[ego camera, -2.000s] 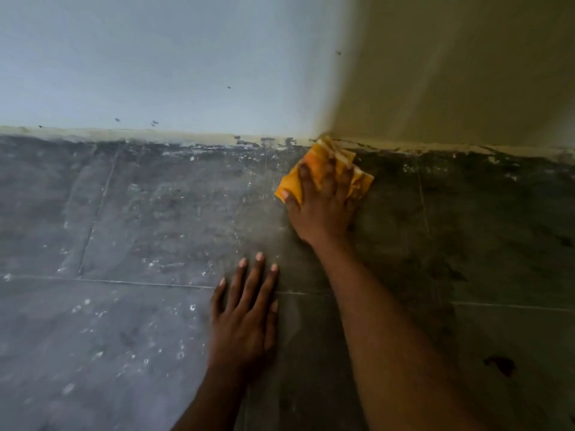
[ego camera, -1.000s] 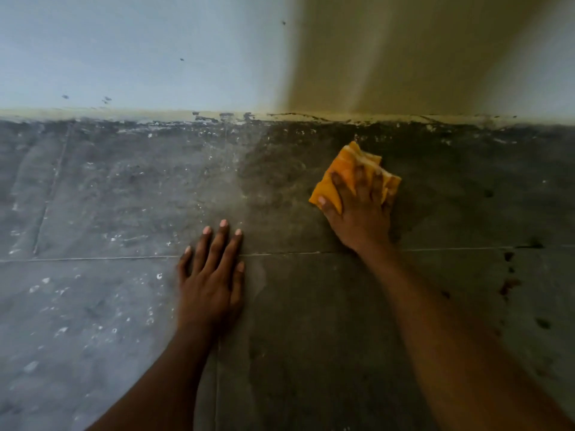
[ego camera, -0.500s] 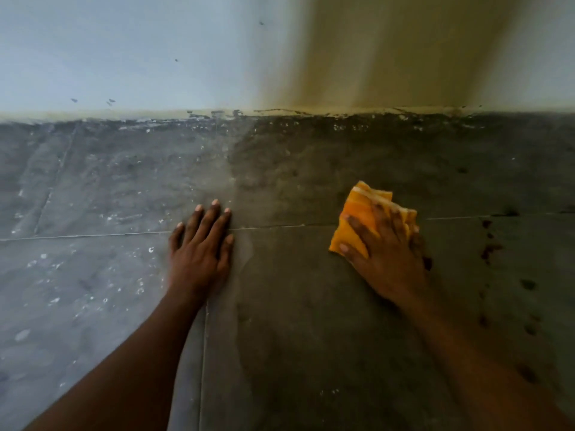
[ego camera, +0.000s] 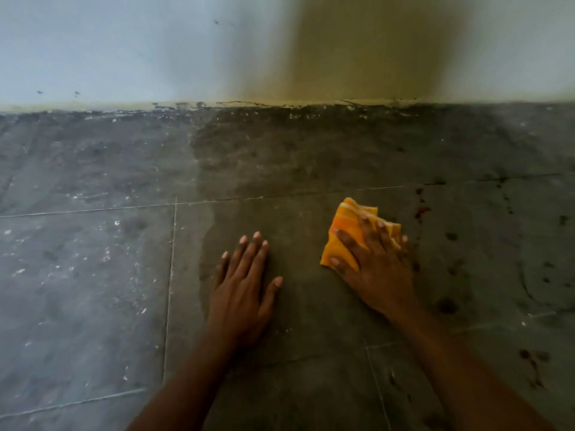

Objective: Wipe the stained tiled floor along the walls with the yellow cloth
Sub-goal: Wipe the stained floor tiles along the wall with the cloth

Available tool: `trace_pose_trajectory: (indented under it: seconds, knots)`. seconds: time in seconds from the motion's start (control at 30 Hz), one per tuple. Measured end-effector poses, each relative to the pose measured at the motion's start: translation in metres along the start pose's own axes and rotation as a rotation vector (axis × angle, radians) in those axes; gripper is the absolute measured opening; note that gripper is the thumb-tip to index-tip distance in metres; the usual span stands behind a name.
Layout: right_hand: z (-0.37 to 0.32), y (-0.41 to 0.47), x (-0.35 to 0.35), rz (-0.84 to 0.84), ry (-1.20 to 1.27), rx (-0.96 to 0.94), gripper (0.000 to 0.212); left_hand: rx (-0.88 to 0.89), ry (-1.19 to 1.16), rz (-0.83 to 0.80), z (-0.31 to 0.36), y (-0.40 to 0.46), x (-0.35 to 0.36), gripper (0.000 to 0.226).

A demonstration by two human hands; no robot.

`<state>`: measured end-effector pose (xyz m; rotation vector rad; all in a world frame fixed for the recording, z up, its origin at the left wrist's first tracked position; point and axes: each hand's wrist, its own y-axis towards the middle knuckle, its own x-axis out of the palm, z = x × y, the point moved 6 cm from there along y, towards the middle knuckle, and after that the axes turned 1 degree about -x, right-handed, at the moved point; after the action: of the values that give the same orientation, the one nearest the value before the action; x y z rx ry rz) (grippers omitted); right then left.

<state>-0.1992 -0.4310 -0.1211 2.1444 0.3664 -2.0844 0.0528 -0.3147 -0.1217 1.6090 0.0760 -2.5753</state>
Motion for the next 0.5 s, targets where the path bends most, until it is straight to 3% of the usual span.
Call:
trace_pose_trajectory:
  seconds: [0.13, 0.27, 0.37, 0.5]
  knots:
    - [0.03, 0.035, -0.004, -0.07, 0.191, 0.287, 0.069, 0.029, 0.065, 0.003, 0.032, -0.027, 0.027, 0.077]
    - [-0.028, -0.021, 0.004, 0.025, 0.121, 0.018, 0.068, 0.002, 0.101, 0.053, 0.047, -0.055, 0.035, 0.075]
    - [-0.012, -0.101, 0.01, 0.045, 0.099, -0.084, 0.067, -0.019, 0.124, 0.066, 0.05, -0.071, 0.034, 0.074]
    - [0.054, -0.102, 0.01, 0.104, 0.128, 0.24, 0.066, -0.01, 0.129, 0.04, 0.053, -0.068, 0.035, 0.073]
